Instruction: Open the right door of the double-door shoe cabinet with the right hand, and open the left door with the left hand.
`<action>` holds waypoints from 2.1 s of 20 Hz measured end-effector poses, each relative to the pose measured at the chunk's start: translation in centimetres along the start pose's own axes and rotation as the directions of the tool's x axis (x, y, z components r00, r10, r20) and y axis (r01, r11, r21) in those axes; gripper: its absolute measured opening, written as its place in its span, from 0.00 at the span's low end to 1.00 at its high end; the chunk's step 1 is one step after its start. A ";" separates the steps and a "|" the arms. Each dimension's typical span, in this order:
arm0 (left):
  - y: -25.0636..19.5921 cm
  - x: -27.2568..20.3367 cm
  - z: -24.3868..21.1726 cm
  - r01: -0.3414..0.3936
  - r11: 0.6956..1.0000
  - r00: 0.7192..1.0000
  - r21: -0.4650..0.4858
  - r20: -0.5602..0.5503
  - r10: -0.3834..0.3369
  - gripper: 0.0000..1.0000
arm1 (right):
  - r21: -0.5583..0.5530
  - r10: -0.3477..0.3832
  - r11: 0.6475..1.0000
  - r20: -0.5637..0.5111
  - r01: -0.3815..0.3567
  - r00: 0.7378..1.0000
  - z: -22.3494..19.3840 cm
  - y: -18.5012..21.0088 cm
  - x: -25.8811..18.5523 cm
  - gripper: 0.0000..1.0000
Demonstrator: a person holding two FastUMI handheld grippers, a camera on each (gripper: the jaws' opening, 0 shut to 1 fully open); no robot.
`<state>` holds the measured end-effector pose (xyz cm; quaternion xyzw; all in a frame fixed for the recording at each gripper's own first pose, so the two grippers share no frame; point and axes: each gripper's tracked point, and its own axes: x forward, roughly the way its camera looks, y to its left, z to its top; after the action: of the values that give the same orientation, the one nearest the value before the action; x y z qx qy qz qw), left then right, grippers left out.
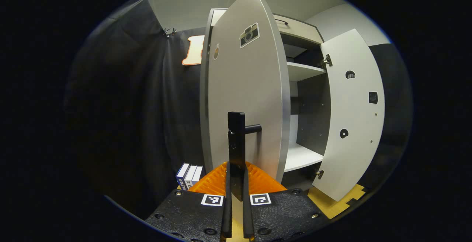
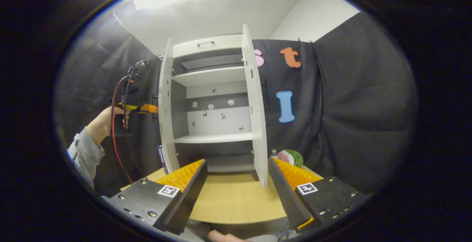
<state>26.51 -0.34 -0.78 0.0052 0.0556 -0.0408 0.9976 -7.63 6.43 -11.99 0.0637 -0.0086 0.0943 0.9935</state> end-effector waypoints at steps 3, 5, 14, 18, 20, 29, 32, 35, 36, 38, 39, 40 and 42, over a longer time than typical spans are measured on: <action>1.2 -0.3 -0.1 -0.015 1.000 1.000 0.007 0.003 0.015 0.10 | 0.005 0.005 1.000 -0.014 -0.005 1.000 -0.5 0.3 0.3 0.99; 2.8 -0.4 0.0 -0.048 0.998 0.999 0.032 0.000 0.048 0.07 | 0.006 0.012 1.000 -0.016 -0.012 1.000 -0.6 0.5 0.2 1.00; 4.1 -0.6 -0.1 -0.002 1.000 0.999 -0.018 0.032 0.002 0.01 | 0.004 0.022 1.000 -0.009 -0.022 1.000 -1.5 0.3 0.5 1.00; 4.4 -2.0 0.2 -0.004 0.999 0.999 0.034 0.048 0.002 0.10 | -0.014 0.031 0.999 -0.003 -0.031 1.000 -1.4 0.7 0.5 1.00; 4.4 -3.1 0.1 -0.032 0.998 0.998 0.045 0.060 0.029 0.32 | -0.013 0.030 0.999 -0.001 -0.030 1.000 -1.3 0.9 0.3 1.00; 2.2 -8.7 -1.9 -0.149 0.988 0.988 -0.026 0.021 0.150 0.96 | -0.012 0.038 0.999 0.022 -0.038 0.999 -0.3 1.8 -0.5 1.00; 0.8 -9.3 -2.8 -0.162 0.983 0.986 -0.084 0.036 0.165 0.96 | -0.012 0.025 1.000 0.044 -0.025 0.999 0.7 1.4 -1.0 1.00; -0.7 -10.7 -4.0 -0.165 0.979 0.985 -0.123 0.028 0.170 0.97 | -0.012 -0.006 1.000 0.072 0.007 0.997 2.1 0.5 -1.5 1.00; -1.1 -10.8 -3.7 -0.163 0.978 0.984 -0.131 0.052 0.171 0.94 | -0.009 -0.014 1.000 0.079 0.015 0.997 2.4 0.1 -1.7 0.99; -1.4 -11.2 -3.8 -0.170 0.981 0.982 -0.098 0.073 0.177 0.96 | -0.012 -0.023 1.000 0.086 0.024 0.996 2.7 -0.4 -2.1 0.99; -1.6 -11.5 -3.4 -0.162 0.983 0.980 -0.085 0.099 0.170 0.96 | -0.014 -0.028 0.999 0.086 0.029 0.996 2.7 -0.8 -2.2 1.00; -2.0 -11.7 -3.0 -0.151 0.985 0.980 -0.080 0.117 0.159 0.96 | -0.013 -0.032 0.999 0.089 0.033 0.996 2.9 -1.1 -2.5 1.00; -2.7 -12.0 -3.2 -0.141 0.987 0.981 -0.080 0.125 0.150 0.96 | -0.018 -0.032 0.999 0.093 0.034 0.995 3.2 -1.3 -2.7 1.00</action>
<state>14.09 -2.05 -2.61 -0.0287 -0.0090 0.0340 0.9990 -10.03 4.23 -9.10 0.0582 -0.0546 0.0748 0.9940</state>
